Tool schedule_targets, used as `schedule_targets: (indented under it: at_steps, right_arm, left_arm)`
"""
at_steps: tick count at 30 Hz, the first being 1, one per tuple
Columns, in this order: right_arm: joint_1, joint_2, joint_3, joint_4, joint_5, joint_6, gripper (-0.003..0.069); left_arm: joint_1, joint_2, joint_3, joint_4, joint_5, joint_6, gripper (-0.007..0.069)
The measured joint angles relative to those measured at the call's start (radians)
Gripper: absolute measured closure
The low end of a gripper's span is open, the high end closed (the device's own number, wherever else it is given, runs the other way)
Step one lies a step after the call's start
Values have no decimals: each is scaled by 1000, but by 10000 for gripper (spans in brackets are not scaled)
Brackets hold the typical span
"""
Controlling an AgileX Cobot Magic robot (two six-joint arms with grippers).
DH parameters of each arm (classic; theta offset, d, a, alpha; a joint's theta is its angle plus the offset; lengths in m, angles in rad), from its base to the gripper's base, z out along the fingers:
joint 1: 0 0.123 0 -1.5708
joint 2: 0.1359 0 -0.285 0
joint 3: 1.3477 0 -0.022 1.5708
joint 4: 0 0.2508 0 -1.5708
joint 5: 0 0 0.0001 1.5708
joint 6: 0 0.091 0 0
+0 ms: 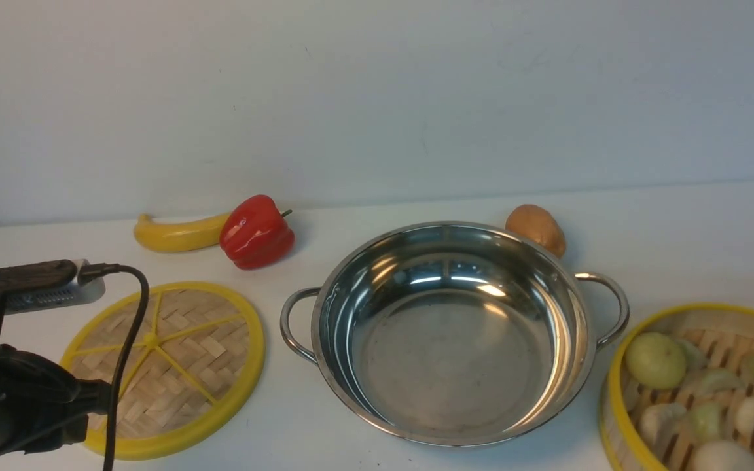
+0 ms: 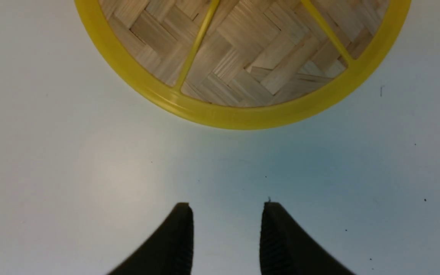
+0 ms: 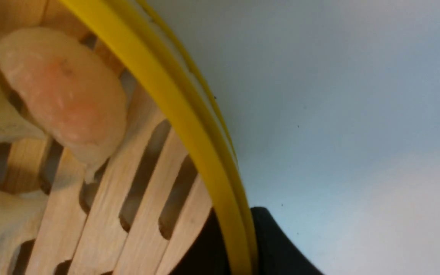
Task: Place the steamer in the pot on the white table, and put the lid on the steamer.
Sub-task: 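Reach for and grasp the rim of the bamboo steamer holding the buns with the right gripper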
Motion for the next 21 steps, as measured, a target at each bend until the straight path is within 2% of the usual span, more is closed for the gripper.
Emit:
schedule_targets:
  at_steps: [9, 17, 21]
  right_arm:
    - [-19, 0, 0, -4, 53, 3, 600]
    - [-185, -76, -21, 39, 123, -40, 608]
    - [-225, -123, -92, 49, 169, -77, 608]
  left_arm:
    - [0, 0, 0, 0, -1, 15, 383]
    - [0, 0, 0, 0, -1, 40, 383]
    - [0, 0, 0, 0, -1, 40, 383]
